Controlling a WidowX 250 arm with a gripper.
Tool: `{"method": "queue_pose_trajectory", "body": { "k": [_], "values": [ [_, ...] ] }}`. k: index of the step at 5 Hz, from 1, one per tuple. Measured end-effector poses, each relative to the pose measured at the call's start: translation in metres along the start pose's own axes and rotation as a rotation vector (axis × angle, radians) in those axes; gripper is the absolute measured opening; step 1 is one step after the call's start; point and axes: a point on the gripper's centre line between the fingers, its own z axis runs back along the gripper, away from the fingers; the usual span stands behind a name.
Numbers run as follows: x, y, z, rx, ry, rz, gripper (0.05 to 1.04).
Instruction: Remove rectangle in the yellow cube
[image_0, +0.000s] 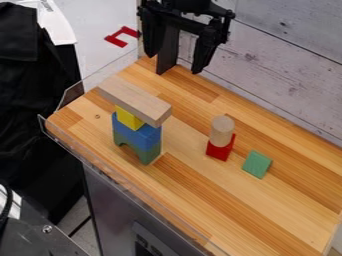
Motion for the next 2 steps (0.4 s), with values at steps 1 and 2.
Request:
{"method": "queue_pose_trajectory", "body": {
  "k": [1, 2],
  "values": [
    [-0.0011, -0.0004, -0.0083, 0.0, 0.032, 0.0, 0.999],
    [-0.0009, 0.0003, -0.0087, -0.018, 0.036, 0.023, 0.999]
  ]
}}
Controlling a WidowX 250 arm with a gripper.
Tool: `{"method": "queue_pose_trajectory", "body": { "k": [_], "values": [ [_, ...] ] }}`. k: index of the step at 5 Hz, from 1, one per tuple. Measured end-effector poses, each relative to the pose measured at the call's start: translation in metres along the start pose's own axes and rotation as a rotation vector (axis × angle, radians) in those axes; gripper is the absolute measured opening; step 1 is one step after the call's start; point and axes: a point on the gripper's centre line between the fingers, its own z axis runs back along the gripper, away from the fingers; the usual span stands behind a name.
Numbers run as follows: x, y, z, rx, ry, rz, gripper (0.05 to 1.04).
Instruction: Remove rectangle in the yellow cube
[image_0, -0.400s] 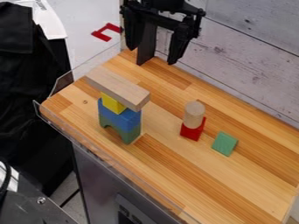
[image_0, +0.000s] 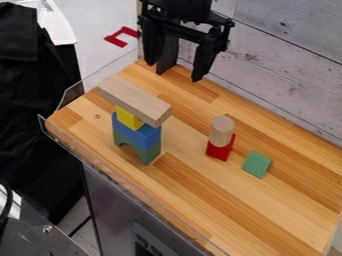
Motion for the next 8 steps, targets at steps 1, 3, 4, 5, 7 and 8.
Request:
{"method": "queue_pose_trajectory", "body": {
  "k": [1, 3, 4, 5, 7, 8],
  "values": [
    [0.001, 0.01, 0.0, -0.013, 0.001, 0.043, 0.999],
    [-0.006, 0.034, 0.011, -0.004, -0.002, 0.399, 0.999],
    [-0.008, 0.043, 0.01, 0.015, 0.004, 0.652, 0.999],
    [-0.003, 0.048, 0.0, -0.015, 0.038, 0.876, 0.999],
    [-0.005, 0.047, -0.024, -0.172, 0.057, 1.162, 0.999],
    [-0.003, 0.052, -0.022, -0.208, 0.03, 1.193, 0.999]
  ]
}}
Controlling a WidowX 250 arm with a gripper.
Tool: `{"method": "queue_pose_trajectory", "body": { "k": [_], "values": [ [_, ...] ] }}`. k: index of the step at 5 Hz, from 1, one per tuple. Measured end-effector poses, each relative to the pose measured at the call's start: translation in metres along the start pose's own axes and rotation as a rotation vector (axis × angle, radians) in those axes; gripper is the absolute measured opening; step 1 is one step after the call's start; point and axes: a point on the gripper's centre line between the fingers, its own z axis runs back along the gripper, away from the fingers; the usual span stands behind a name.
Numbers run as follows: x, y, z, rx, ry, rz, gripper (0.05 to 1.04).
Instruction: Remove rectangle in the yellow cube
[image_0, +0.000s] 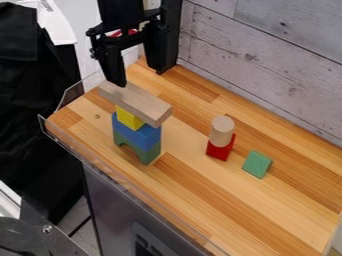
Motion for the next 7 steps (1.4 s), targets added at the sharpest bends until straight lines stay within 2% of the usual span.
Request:
{"method": "queue_pose_trajectory", "body": {
  "k": [2, 3, 5, 7],
  "values": [
    [-0.003, 0.009, -0.001, 0.005, -0.004, -0.001, 0.999],
    [-0.003, 0.016, -0.008, 0.03, -0.003, 0.004, 0.999],
    [-0.009, 0.021, -0.01, -0.001, -0.028, 0.021, 0.999],
    [-0.007, 0.015, -0.016, -0.021, -0.025, 0.034, 0.999]
  ]
}}
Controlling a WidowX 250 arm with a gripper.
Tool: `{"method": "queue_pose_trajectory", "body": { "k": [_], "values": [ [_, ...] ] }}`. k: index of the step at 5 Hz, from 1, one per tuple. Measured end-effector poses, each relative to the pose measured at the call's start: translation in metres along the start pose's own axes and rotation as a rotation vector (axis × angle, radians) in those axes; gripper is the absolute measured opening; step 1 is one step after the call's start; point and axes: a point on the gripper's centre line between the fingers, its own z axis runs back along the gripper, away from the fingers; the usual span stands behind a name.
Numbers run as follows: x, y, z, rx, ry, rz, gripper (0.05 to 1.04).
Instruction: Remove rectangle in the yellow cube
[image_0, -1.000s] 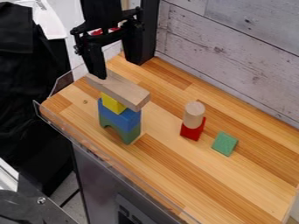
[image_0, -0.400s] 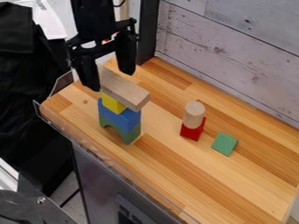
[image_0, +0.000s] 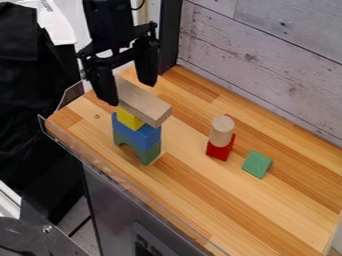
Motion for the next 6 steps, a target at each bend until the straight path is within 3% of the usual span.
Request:
{"method": "queue_pose_trajectory", "body": {
  "k": [2, 3, 4, 6],
  "values": [
    [0.001, -0.001, -0.01, 0.013, 0.025, 0.004, 0.957],
    [0.001, -0.001, -0.01, 0.004, 0.037, -0.011, 0.675],
    [0.001, 0.002, -0.01, 0.028, 0.041, -0.019, 0.552],
    [0.002, -0.008, 0.004, 0.001, 0.04, -0.024, 0.552]
  ]
}}
